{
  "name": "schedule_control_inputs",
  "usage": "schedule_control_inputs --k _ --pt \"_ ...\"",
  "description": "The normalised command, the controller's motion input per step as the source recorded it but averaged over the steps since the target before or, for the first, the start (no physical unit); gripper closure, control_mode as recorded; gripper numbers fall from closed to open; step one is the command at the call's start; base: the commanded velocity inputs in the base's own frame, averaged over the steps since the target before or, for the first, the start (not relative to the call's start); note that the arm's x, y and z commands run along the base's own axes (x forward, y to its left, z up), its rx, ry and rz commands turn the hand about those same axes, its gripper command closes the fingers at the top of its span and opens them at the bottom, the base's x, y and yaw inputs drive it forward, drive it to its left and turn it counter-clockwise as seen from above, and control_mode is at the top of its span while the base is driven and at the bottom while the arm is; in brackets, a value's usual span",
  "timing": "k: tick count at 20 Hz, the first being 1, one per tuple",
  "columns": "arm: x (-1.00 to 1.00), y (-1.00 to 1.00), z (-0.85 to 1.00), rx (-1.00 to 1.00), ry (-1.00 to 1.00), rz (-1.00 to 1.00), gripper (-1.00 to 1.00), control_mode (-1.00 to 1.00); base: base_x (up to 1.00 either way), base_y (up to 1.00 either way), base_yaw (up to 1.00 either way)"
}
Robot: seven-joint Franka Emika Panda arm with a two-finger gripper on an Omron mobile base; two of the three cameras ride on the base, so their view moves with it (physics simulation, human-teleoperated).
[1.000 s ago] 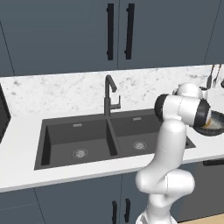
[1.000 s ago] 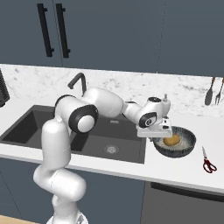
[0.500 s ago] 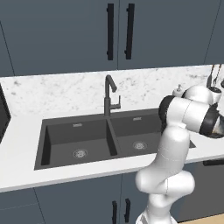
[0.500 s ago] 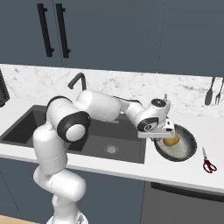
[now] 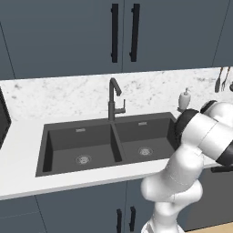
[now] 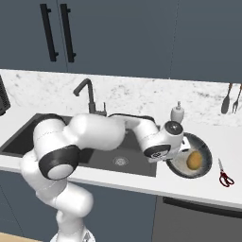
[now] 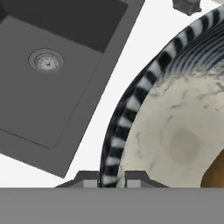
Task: Pick the potato from the sink and place it in the bowl. Then pick the bowl and place it in the microwave. Then close the microwave door and press the start button.
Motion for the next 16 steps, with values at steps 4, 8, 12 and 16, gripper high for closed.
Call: schedule_control_inputs --k 4,8,12,16 --pt "-0.48 0.45 0.16 -0.36 0.05 0.25 1.0 -1.0 0.0 0.0 0.0" --pt "-0.57 0.57 0.22 -0.56 0.09 0.25 1.0 -1.0 0.0 0.0 0.0" --pt "-0.56 0.31 0.26 -0.53 0.09 0.28 1.0 -1.0 0.0 0.0 0.0" --pt "-0.2 0.08 0.52 0.14 0.13 0.13 1.0 -1.0 0.0 0.0 0.0"
